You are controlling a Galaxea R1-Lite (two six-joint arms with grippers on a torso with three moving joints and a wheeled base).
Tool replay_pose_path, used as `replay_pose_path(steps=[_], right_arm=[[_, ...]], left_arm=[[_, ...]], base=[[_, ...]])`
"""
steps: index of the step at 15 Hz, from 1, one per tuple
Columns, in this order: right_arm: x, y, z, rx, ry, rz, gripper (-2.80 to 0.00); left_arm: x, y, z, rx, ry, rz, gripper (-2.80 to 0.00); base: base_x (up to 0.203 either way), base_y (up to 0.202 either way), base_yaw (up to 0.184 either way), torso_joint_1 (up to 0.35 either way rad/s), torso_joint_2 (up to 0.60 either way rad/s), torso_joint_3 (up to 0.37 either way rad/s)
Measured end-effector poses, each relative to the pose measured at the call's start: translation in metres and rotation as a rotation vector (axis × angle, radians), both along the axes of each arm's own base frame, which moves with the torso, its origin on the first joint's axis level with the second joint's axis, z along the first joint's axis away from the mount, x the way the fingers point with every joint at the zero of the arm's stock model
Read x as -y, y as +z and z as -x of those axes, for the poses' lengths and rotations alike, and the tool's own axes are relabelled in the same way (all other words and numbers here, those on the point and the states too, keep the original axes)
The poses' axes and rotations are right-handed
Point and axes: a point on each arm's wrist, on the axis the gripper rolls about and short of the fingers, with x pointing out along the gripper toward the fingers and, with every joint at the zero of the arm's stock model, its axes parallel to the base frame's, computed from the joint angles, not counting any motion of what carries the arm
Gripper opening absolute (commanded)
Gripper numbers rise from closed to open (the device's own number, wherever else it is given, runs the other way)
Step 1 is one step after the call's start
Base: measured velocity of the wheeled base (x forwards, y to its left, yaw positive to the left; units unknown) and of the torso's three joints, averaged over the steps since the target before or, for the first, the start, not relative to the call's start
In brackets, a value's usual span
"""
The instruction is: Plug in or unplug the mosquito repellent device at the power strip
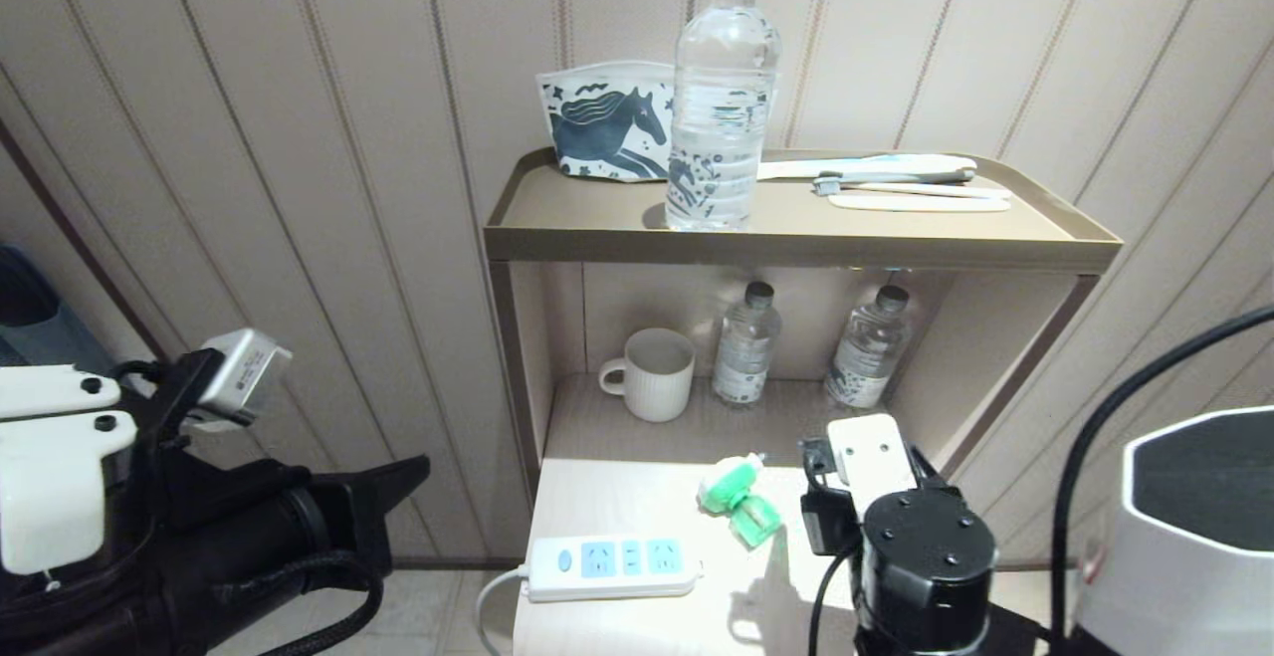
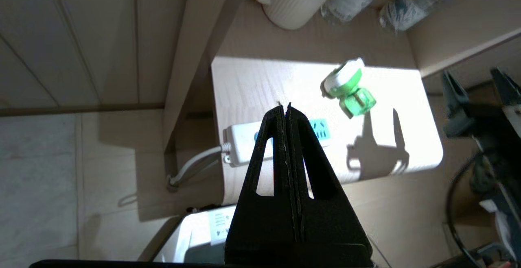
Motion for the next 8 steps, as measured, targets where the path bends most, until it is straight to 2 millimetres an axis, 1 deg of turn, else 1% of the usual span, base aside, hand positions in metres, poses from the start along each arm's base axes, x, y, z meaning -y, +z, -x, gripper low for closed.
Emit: replay_pose_path(steps=[3,6,8], right_arm=[[0.027,0.017,0.026,-0.005,0.004,0.041,-2.8],[0.056,0.032,0.052,0.011,-0.016,0.055,-2.8],[0.08,0.044,0.055,0.046,-0.134,0.033,-2.8]], left_arm=[[-0.017,0.007,0.016,0.025,0.048,-0.006,-2.8],[-0.045,0.013,0.044,0.036,0.098,-0.024,-2.8],[-0.069,0.019,0.067,0.051,0.16,-0.044,-2.8]], base=[[0.0,0.0,0.0,0.0,0.0,0.0],[0.0,0.0,0.0,0.0,0.0,0.0],[0.0,0.0,0.0,0.0,0.0,0.0]])
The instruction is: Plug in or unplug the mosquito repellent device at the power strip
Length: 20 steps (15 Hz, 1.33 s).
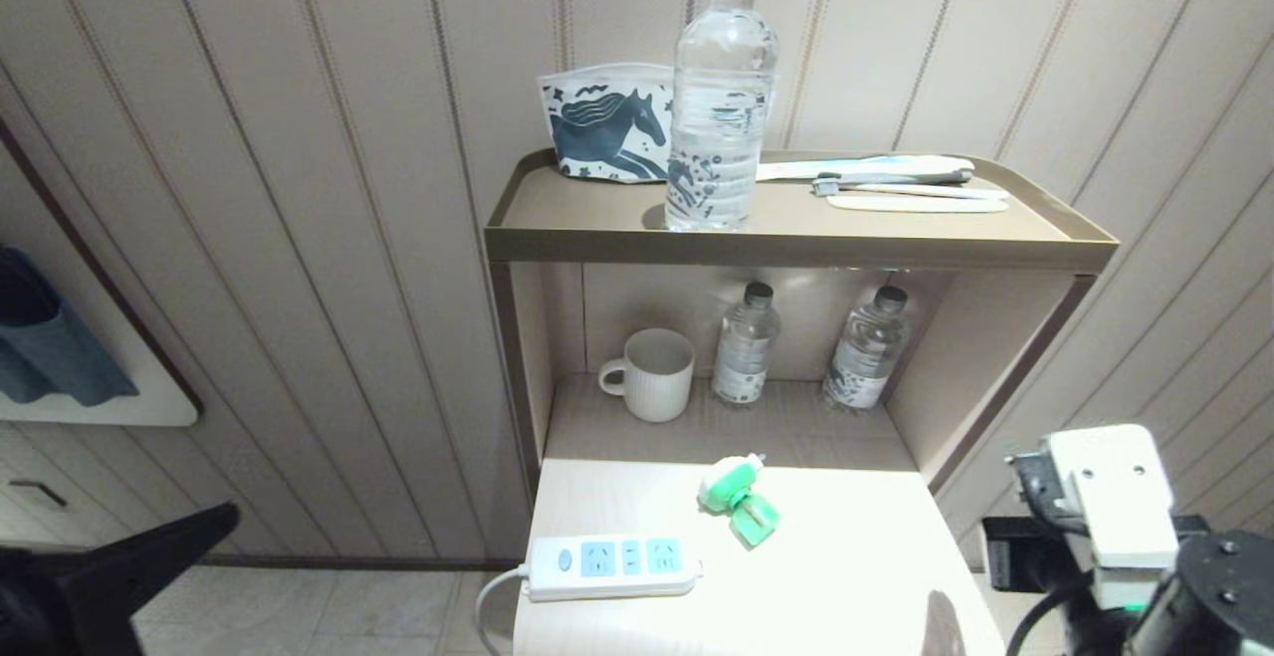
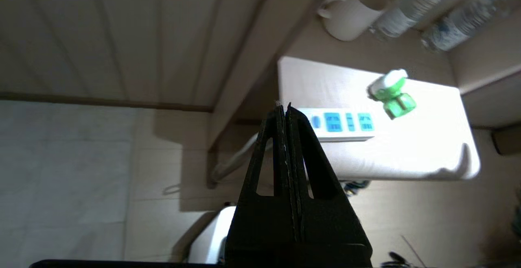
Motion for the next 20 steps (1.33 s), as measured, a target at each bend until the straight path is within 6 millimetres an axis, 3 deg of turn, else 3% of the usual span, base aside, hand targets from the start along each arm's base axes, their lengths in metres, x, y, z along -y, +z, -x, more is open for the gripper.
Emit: replay_pose_path(steps=[4,7,9,11,12,14,16,20], right_arm=[[0.055,0.026,0.007,0.079,-0.29,-0.02,-2.8],[0.077,0.056,0.026,0.175,-0.397,-0.049,-2.8],[0.089,0.09,0.051,0.264,-0.418,-0.096,-2.8],[0.103,0.122,0.092,0.315,-0.423,-0.136,-2.8],[0.11,0.127,0.114,0.308,-0.432,-0.137,-2.8],[0.12,0.116,0.154,0.256,-0.49,-0.122,-2.8],[0.121,0.099,0.175,0.218,-0.573,-0.109,-2.8],[0.117,0.054,0.173,0.241,-0.692,-0.125,-2.8]], left_arm=[[-0.053,0.01,0.053,-0.003,0.168,-0.05,-2.8],[-0.074,0.011,0.09,-0.04,0.37,-0.081,-2.8],[-0.08,0.005,0.114,-0.039,0.463,-0.089,-2.8],[-0.081,-0.004,0.132,-0.04,0.541,-0.104,-2.8],[-0.079,-0.007,0.136,-0.042,0.588,-0.104,-2.8],[-0.074,-0.014,0.139,-0.05,0.673,-0.094,-2.8],[-0.071,-0.019,0.137,-0.046,0.702,-0.079,-2.8],[-0.063,-0.046,0.123,0.002,0.803,-0.115,-2.8]], base=[[0.0,0.0,0.0,0.0,0.0,0.0],[0.0,0.0,0.0,0.0,0.0,0.0],[0.0,0.0,0.0,0.0,0.0,0.0],[0.0,0.0,0.0,0.0,0.0,0.0],[0.0,0.0,0.0,0.0,0.0,0.0],[0.0,0.0,0.0,0.0,0.0,0.0],[0.0,0.0,0.0,0.0,0.0,0.0],[0.0,0.0,0.0,0.0,0.0,0.0]])
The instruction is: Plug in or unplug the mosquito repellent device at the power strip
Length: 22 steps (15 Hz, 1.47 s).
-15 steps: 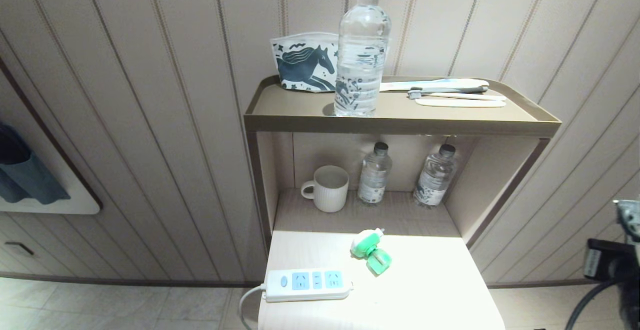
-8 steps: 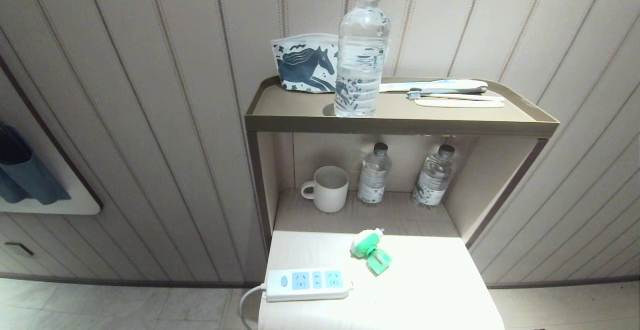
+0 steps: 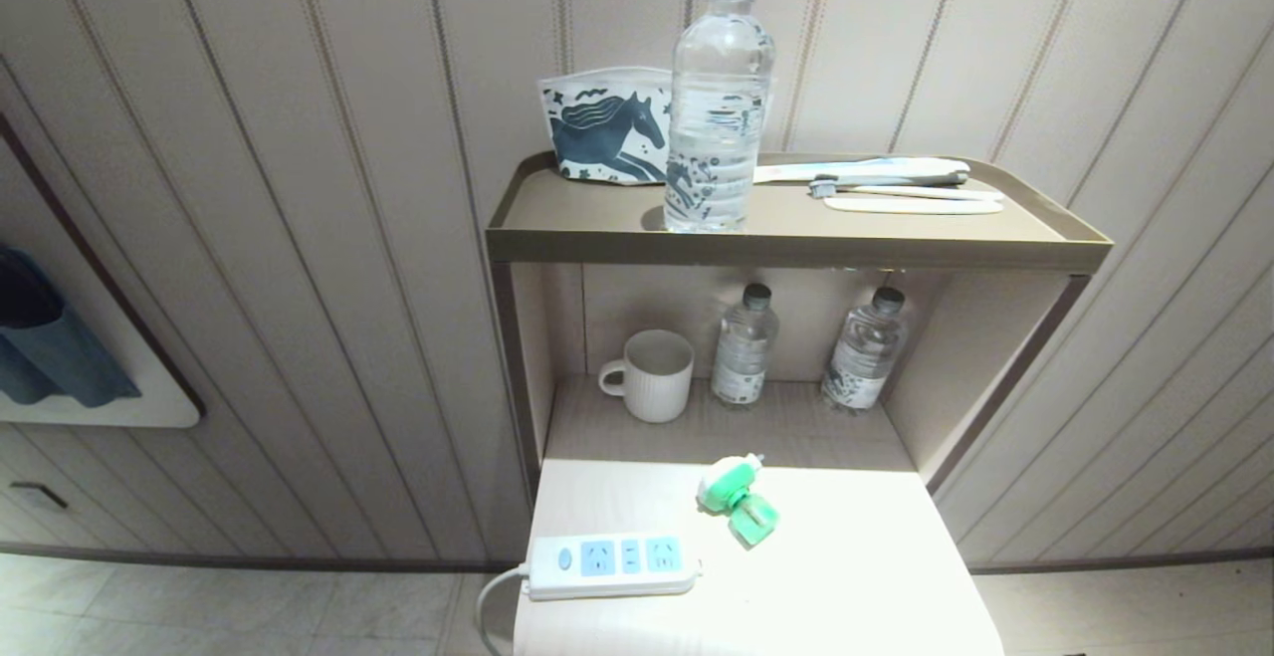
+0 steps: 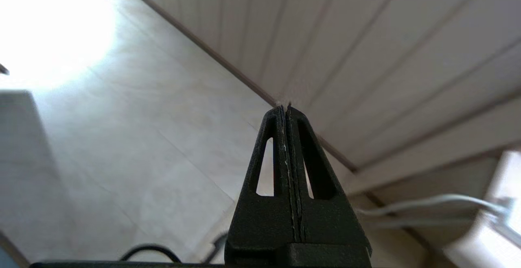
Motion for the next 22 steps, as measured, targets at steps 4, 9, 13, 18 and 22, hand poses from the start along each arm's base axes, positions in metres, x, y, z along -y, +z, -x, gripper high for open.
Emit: replay_pose_path(steps=[4,9,13,18,22], right_arm=[[-0.002,-0.041,-0.006,0.061,0.211,0.012,-2.8],[-0.012,-0.082,-0.003,-0.018,0.775,-0.035,-2.8],[-0.019,-0.09,-0.002,-0.069,1.086,-0.074,-2.8],[-0.019,-0.094,-0.006,-0.014,1.084,-0.091,-2.8],[-0.019,-0.095,-0.006,0.009,1.078,-0.139,-2.8]], left_arm=[[0.005,-0.045,-0.008,0.038,-0.137,-0.151,-2.8],[0.011,-0.059,-0.017,0.134,-0.457,-0.275,-2.8],[0.012,-0.071,-0.024,0.141,-0.508,-0.279,-2.8],[0.013,-0.074,-0.025,0.143,-0.529,-0.277,-2.8],[0.013,-0.075,-0.027,0.167,-0.553,-0.283,-2.8]], base=[[0.0,0.0,0.0,0.0,0.0,0.0],[0.0,0.0,0.0,0.0,0.0,0.0],[0.0,0.0,0.0,0.0,0.0,0.0],[0.0,0.0,0.0,0.0,0.0,0.0],[0.0,0.0,0.0,0.0,0.0,0.0]])
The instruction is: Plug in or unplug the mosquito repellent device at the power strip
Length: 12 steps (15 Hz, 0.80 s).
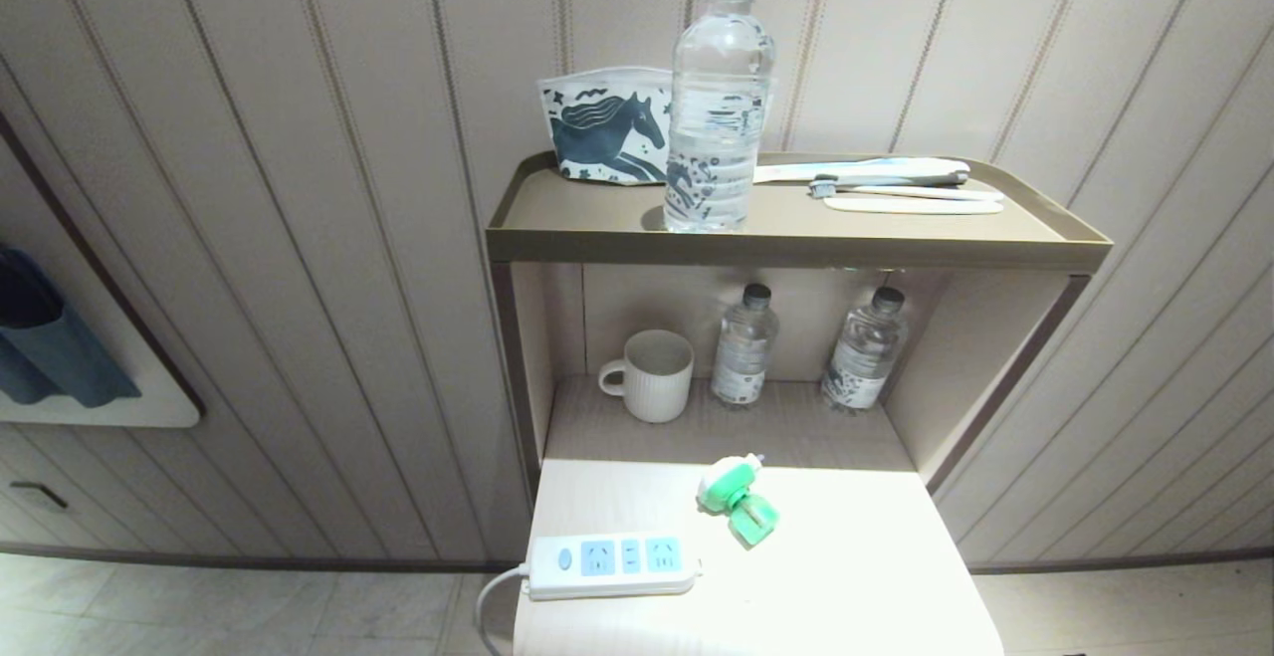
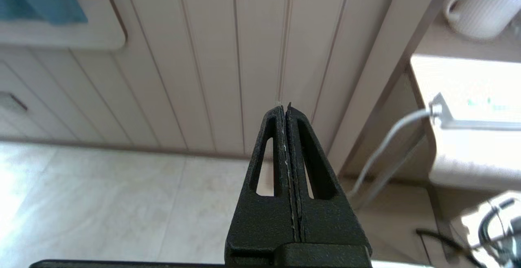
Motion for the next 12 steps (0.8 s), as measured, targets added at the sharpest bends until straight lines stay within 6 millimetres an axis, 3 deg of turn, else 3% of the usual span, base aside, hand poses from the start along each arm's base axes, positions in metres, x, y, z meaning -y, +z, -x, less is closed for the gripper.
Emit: replay_pose_path(steps=[12], right_arm=[[0.0001,-0.0005,-0.0001,-0.004,-0.005,-0.01,-2.8]], left_arm=[[0.0002,-0.0027,-0.0047,0.058,-0.011,-0.003,-2.8]], base=[[0.0,0.0,0.0,0.0,0.0,0.0]])
